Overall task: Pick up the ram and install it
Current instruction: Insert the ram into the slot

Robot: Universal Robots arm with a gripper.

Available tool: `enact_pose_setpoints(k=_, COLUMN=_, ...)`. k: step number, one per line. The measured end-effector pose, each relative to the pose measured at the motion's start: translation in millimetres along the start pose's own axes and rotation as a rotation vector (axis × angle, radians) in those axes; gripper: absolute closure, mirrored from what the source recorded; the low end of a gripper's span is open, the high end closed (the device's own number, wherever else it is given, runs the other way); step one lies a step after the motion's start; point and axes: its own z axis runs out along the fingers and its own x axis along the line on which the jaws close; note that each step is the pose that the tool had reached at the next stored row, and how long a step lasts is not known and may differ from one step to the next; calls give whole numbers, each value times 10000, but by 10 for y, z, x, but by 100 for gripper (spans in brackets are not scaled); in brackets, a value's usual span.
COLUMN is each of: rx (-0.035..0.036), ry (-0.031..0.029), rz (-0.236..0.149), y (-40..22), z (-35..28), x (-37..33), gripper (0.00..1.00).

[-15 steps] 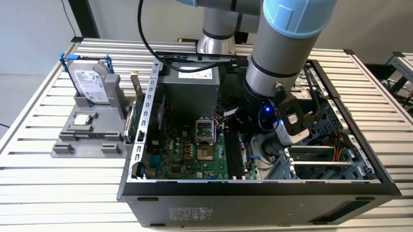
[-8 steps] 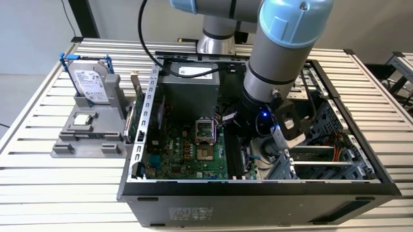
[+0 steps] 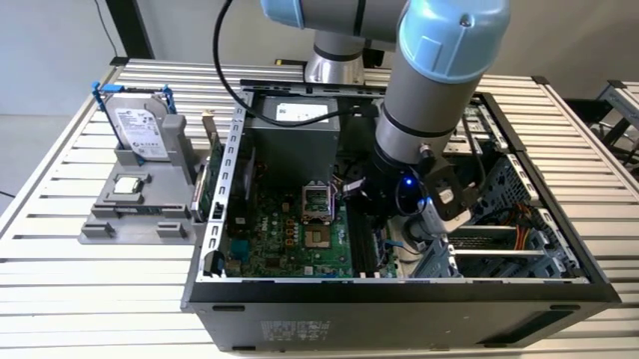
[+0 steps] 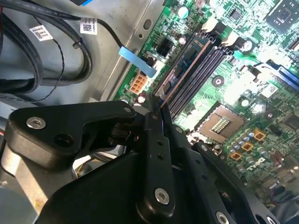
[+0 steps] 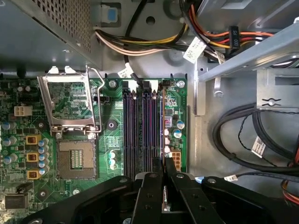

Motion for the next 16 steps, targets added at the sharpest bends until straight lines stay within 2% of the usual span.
enact_pose_setpoints(k=9, rx=2, ry=42, rz=-52, y=-4, z=37, x=5, gripper=100)
enact_pose_setpoints(k=16, rx=2, ry=51, rz=-51, y=-5, z=66, x=6, gripper=100)
